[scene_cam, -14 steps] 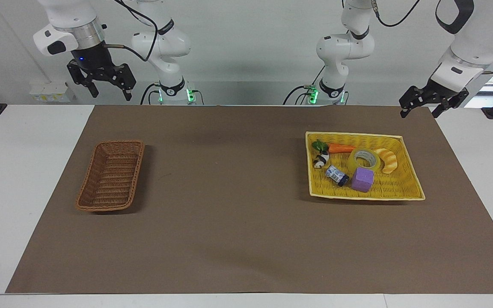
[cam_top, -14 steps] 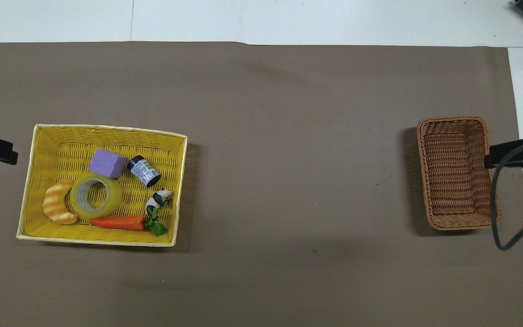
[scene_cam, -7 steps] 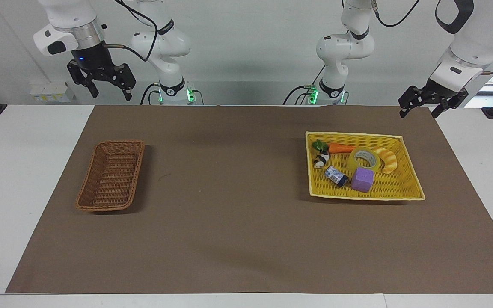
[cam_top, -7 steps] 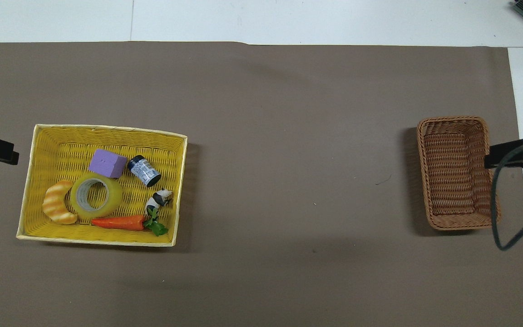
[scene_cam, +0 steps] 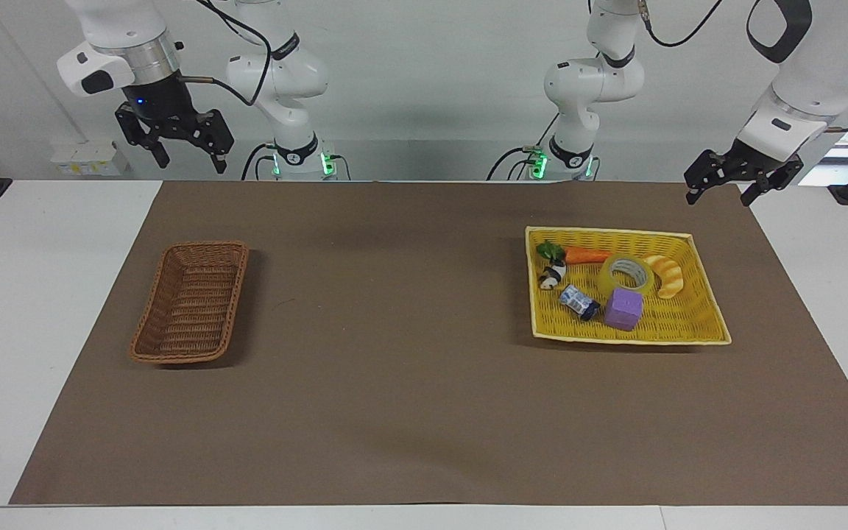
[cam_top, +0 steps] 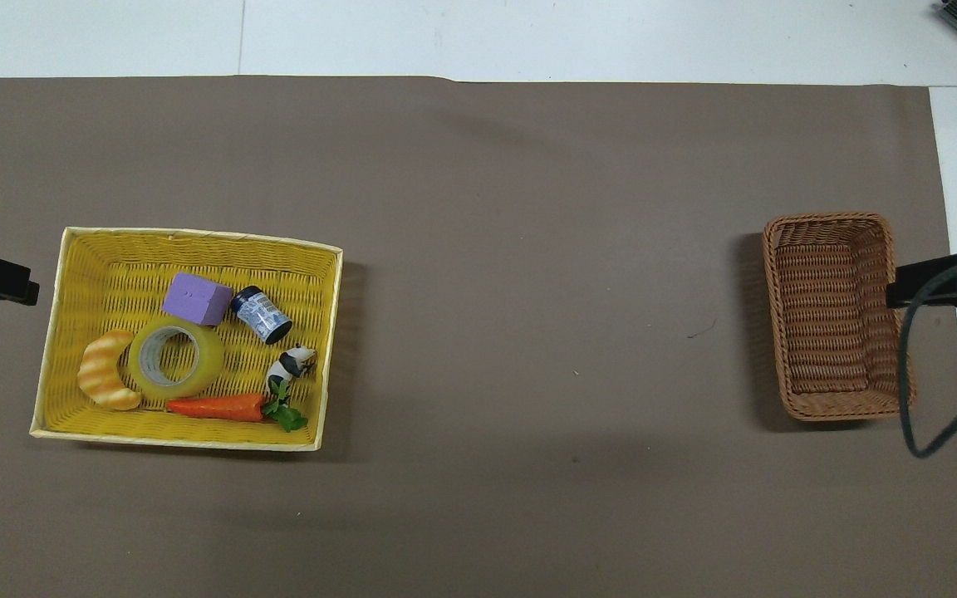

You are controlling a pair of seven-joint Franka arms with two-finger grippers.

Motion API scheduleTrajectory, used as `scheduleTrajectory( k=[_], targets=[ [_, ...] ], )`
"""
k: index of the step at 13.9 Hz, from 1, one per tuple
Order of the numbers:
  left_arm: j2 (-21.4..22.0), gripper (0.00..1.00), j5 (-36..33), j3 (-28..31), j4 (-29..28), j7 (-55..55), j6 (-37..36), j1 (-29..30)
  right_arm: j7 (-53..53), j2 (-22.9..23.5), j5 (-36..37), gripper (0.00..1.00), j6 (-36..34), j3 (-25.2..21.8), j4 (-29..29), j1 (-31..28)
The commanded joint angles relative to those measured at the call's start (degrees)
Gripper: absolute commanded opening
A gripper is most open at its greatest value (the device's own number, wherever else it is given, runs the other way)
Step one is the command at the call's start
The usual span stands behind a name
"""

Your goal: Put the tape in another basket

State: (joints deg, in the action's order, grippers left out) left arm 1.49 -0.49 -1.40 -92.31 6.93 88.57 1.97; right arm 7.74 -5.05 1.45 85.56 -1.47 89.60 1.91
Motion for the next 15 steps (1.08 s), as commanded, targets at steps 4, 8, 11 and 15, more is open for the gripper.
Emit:
scheduleTrajectory(
  k=[4, 8, 11, 15],
  targets=[
    [5.2, 1.0, 0.4, 0.2, -11.9, 2.2, 8.4, 0.1, -0.5, -1.2, -0.7, 1.0, 0.6, 0.2, 1.5, -0.3],
    [6.2, 1.0, 0.3, 0.3, -21.7, 2.3, 17.9, 0.2, -0.4, -1.2, -0.7, 1.0, 0.8, 0.2, 1.5, -0.3],
    [3.9, 1.0, 0.3, 0.3, -26.2, 2.7, 24.3, 0.3, -0.5, -1.1, -0.7, 1.0, 0.8, 0.2, 1.5, -0.2],
    [2.7, 1.0, 0.3, 0.3, -34.1, 4.3, 35.9, 1.4, -0.4, -1.1, -0.7, 1.0, 1.3, 0.2, 1.5, -0.2]
  ],
)
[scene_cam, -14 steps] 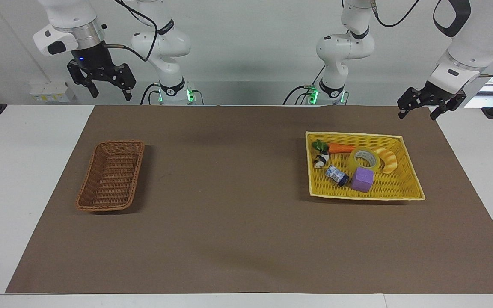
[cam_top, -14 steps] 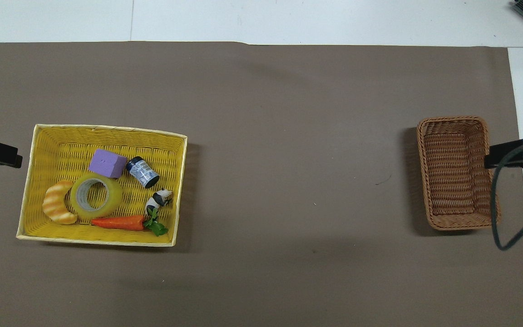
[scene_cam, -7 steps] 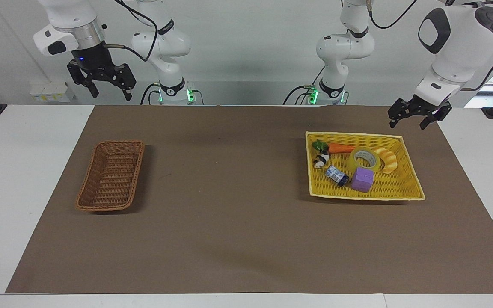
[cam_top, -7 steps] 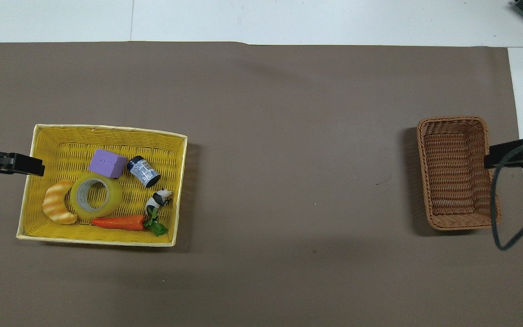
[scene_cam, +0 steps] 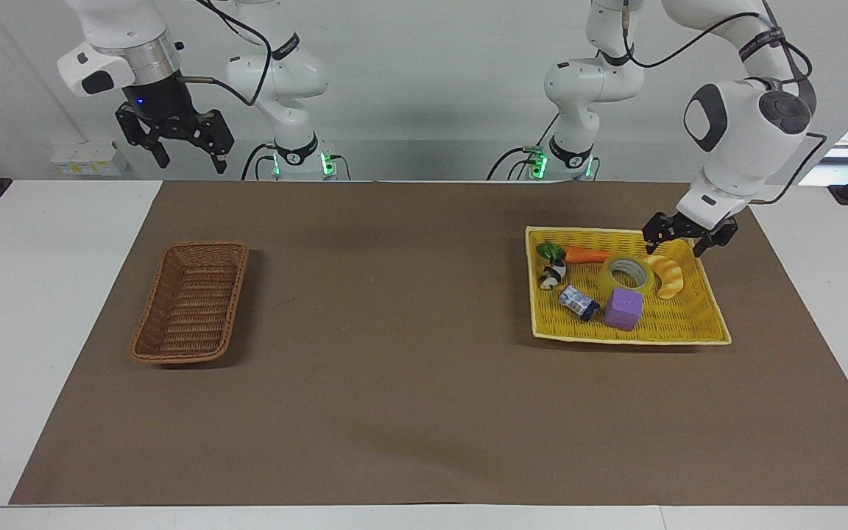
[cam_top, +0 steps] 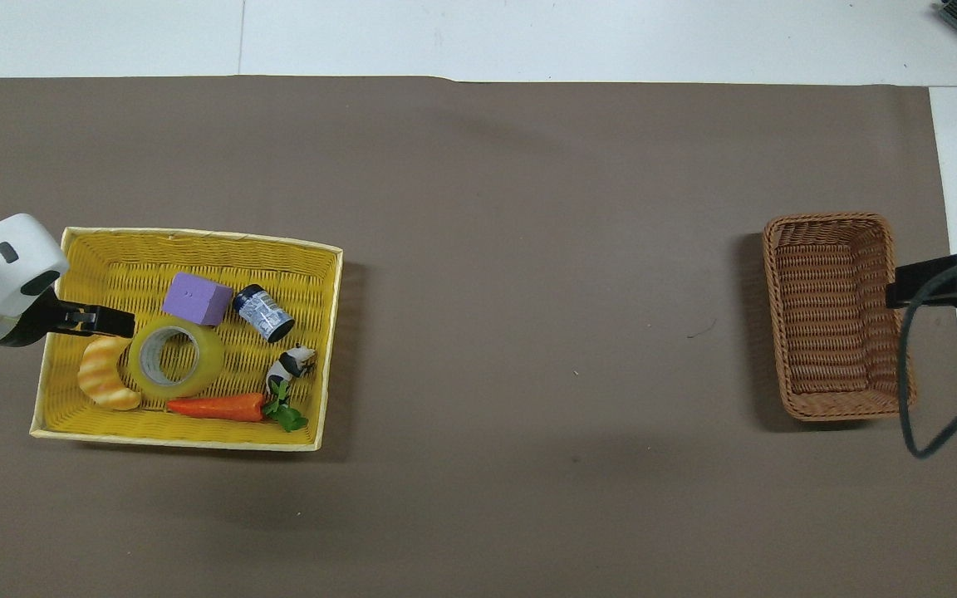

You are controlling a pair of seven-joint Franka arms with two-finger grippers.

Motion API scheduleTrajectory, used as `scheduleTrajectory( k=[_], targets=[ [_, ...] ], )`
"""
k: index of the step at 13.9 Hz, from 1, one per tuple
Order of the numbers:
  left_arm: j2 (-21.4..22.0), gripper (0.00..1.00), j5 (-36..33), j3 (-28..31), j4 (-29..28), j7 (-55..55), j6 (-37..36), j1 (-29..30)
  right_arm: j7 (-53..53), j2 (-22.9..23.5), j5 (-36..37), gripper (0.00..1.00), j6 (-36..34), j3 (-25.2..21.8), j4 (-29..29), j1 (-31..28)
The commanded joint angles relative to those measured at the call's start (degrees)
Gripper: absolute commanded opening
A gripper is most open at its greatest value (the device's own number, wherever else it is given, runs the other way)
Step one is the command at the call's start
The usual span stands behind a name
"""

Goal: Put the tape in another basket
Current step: 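Reach the left gripper down to the tape roll in the yellow basket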

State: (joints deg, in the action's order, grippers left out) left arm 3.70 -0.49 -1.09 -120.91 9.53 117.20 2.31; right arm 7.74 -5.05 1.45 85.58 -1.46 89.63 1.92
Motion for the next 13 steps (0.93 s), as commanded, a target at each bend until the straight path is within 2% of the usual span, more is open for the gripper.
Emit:
scheduleTrajectory(
  k=[1, 4, 5, 6, 7, 8, 9, 10, 13],
  targets=[
    [-0.9, 1.0, 0.3, 0.0, -8.0, 1.8, 11.5, 1.1, -0.4, -1.1, -1.0, 1.0, 1.3, 0.2, 1.4, -0.3],
    [-1.4, 1.0, 0.3, 0.0, -12.1, 1.8, 16.2, 1.2, -0.4, -0.9, -1.9, 1.0, 1.4, 0.1, 1.4, -0.3],
    [-1.7, 0.93, 0.3, 0.0, -13.8, 1.8, 18.8, 1.2, -0.4, -0.9, -1.9, 1.0, 1.4, 0.1, 1.4, -0.3],
    [-2.5, 0.75, 0.3, 0.0, -16.3, 1.8, 22.9, 1.2, -0.5, -0.9, -1.9, 1.0, 1.3, 0.1, 1.4, -0.3],
    [-3.3, 0.53, 0.3, 0.0, -18.3, 1.8, 26.8, 1.2, -0.5, -0.9, -1.9, 1.0, 1.3, 0.1, 1.4, -0.4],
    [-3.8, 0.35, 0.3, 0.0, -20.0, 1.7, 29.6, 1.2, -0.5, -1.0, -1.9, 1.0, 1.2, 0.1, 1.4, -0.4],
    [-3.6, 0.13, 0.3, 0.1, -20.5, 1.8, 29.8, 1.2, -0.4, -1.1, -1.9, 1.0, 1.1, 0.1, 1.5, -0.4],
    [-3.7, 0.0, 0.3, 0.1, -20.3, 1.8, 29.8, 1.3, -0.2, -1.2, -1.9, 1.0, 1.3, 0.1, 1.8, -0.4],
    [-3.8, 0.0, 0.3, 0.1, -18.1, 1.5, 28.3, 1.2, -0.4, -0.8, -1.9, 1.0, 2.5, 0.1, 1.9, -0.5]
  ],
)
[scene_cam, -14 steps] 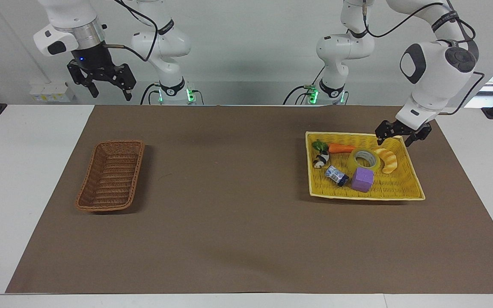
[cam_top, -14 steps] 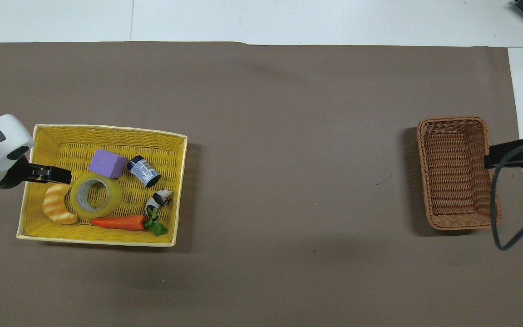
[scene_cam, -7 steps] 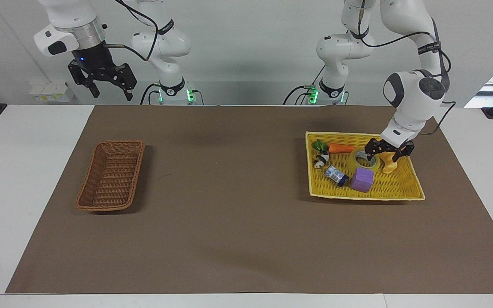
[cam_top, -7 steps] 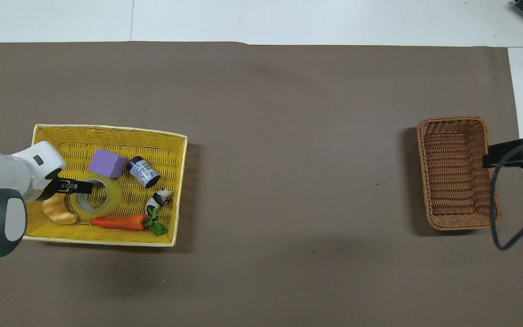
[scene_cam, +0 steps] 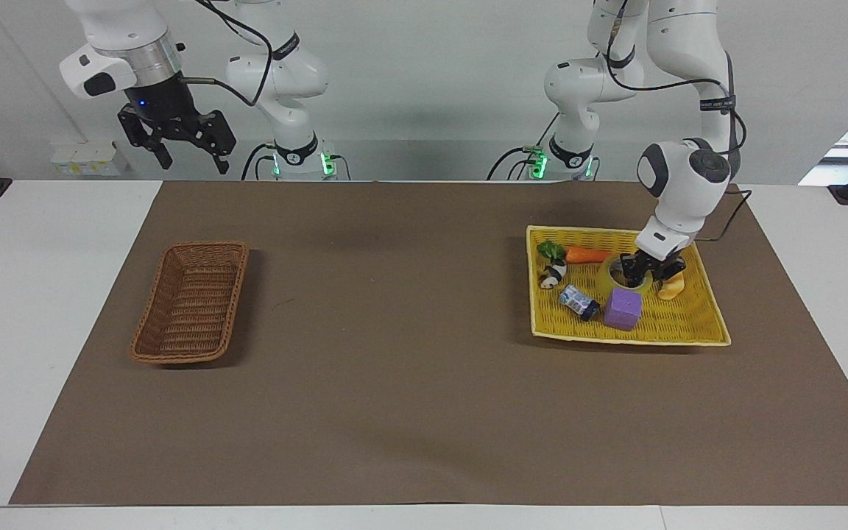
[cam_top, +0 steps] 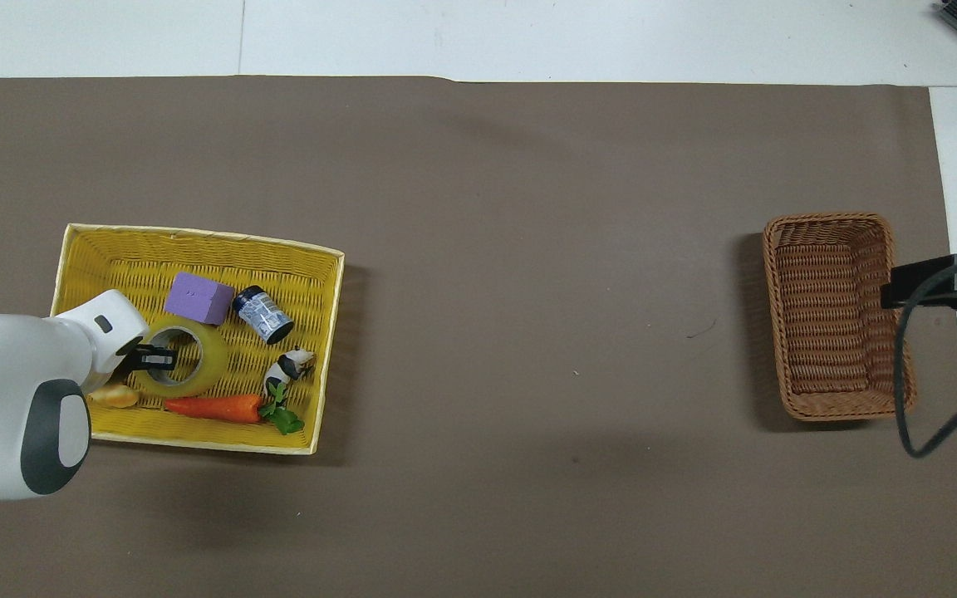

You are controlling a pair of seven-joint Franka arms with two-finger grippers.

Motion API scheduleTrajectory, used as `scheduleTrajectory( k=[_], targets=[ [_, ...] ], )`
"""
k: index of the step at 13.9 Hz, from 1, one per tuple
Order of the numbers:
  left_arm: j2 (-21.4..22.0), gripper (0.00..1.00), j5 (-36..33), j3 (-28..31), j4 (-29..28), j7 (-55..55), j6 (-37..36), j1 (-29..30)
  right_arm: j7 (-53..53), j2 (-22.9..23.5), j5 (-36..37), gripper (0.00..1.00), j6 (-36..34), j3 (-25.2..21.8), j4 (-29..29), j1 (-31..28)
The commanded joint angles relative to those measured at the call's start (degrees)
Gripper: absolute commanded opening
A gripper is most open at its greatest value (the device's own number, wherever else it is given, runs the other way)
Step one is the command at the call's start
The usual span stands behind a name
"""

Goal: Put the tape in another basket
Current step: 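Reach the left gripper down to the tape roll in the yellow basket, then grasp the tape roll with the left gripper and lift it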

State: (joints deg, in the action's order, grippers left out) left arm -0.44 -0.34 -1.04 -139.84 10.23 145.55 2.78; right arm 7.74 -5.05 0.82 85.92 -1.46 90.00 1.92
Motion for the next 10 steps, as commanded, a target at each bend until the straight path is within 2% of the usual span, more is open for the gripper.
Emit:
scheduleTrajectory(
  k=[1, 4, 10],
  targets=[
    [0.8, 0.0, 0.2, 0.0, 2.6, 0.9, -3.2, 0.7, -0.4, -0.8, -1.3, 1.0, 2.2, 0.1, 1.5, -0.6],
    [0.9, 0.0, 0.2, 0.1, 11.7, 1.0, -16.3, 0.7, -0.3, -0.7, -1.3, 1.0, 2.1, 0.1, 1.3, -1.0],
    [1.0, 0.0, 0.2, 0.2, 26.5, 0.7, -31.8, 0.8, -0.4, -0.4, -1.3, 1.0, 1.5, 0.1, 0.9, -0.7]
  ],
)
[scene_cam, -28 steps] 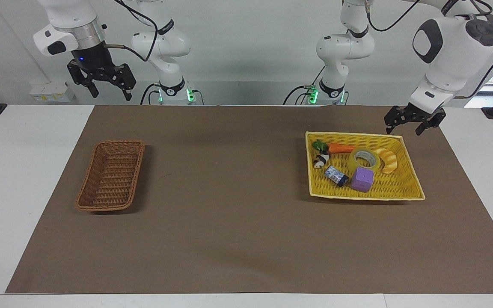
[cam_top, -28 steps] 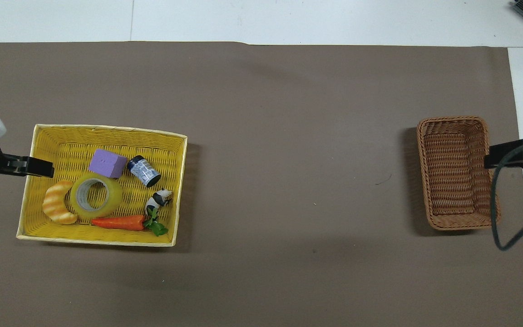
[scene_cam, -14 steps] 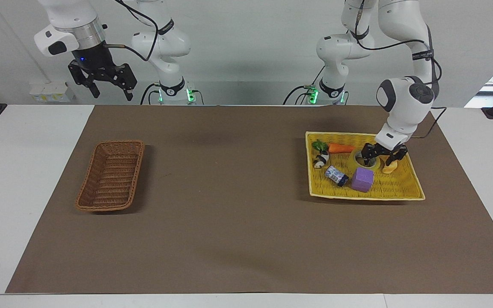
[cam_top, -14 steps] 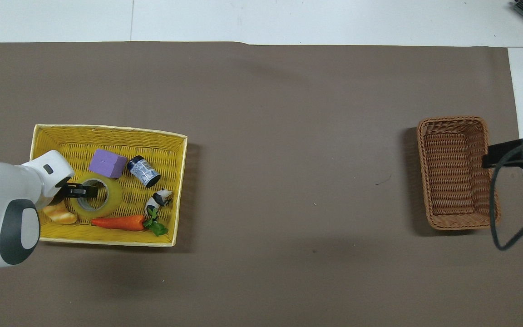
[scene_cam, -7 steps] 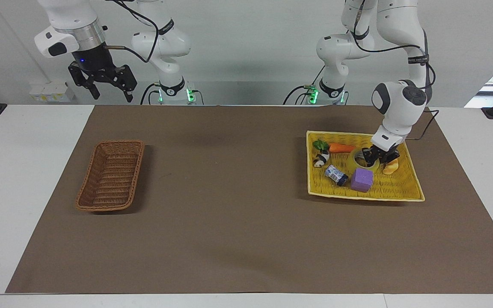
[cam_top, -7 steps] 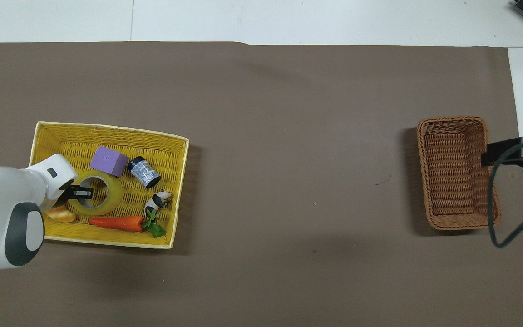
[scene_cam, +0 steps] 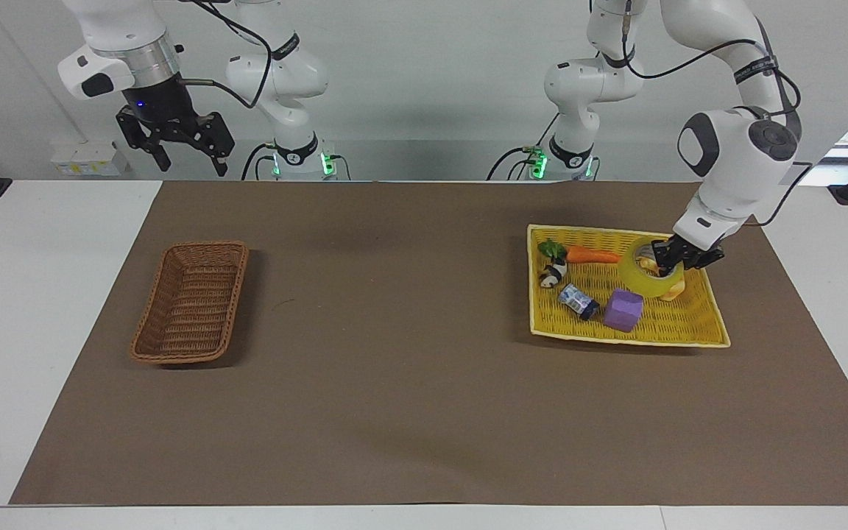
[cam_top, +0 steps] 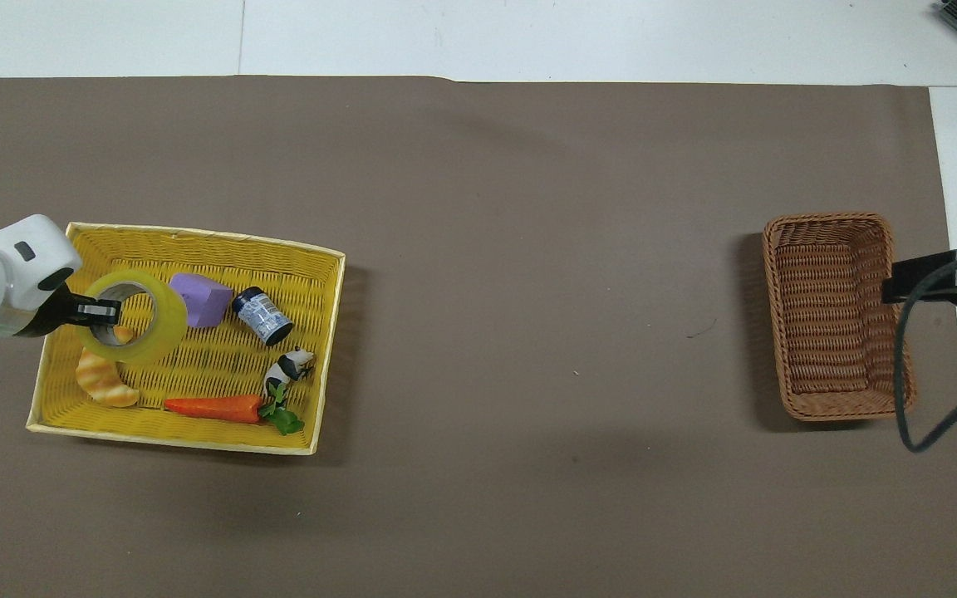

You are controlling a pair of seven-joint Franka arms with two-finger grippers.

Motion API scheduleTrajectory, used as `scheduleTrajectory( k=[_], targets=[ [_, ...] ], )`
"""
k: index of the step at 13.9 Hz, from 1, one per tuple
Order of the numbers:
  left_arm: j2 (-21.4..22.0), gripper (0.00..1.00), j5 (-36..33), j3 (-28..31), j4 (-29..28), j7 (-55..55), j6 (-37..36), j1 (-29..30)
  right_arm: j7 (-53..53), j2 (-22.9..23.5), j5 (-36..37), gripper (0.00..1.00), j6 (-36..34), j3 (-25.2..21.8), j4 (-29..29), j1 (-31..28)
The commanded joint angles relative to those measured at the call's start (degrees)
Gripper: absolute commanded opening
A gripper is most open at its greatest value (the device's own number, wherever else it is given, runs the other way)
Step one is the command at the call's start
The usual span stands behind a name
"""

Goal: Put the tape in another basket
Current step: 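Grasp the tape roll with the left gripper and lift it, then carry the tape toward center with the left gripper while the right gripper approaches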

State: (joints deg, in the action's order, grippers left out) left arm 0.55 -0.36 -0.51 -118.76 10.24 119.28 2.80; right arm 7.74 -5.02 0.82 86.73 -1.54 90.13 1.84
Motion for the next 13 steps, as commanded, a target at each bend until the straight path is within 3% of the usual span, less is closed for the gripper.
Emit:
scheduleTrajectory(
  k=[1, 4, 9, 13],
  targets=[
    [-0.5, 0.0, 0.4, -0.1, 8.4, 0.5, -7.9, 0.9, -0.4, -0.4, -1.3, 1.0, 0.6, 0.2, 0.7, -0.9],
    [-5.2, 0.0, 6.3, 0.2, 18.3, -0.6, -15.0, 4.0, -0.4, -0.4, -1.3, 1.0, 0.6, 0.2, 0.7, -0.5],
    [-5.6, 0.0, 6.4, -0.5, 18.7, -6.1, -15.4, 2.5, -3.8, -0.7, -2.2, 1.0, 2.6, 2.5, 0.5, 2.0],
    [-5.6, 0.0, 6.2, -0.5, 18.6, -16.9, -14.8, -6.8, -2.7, 1.3, -11.6, 1.0, 7.5, 2.7, 1.5, 4.2]
  ],
)
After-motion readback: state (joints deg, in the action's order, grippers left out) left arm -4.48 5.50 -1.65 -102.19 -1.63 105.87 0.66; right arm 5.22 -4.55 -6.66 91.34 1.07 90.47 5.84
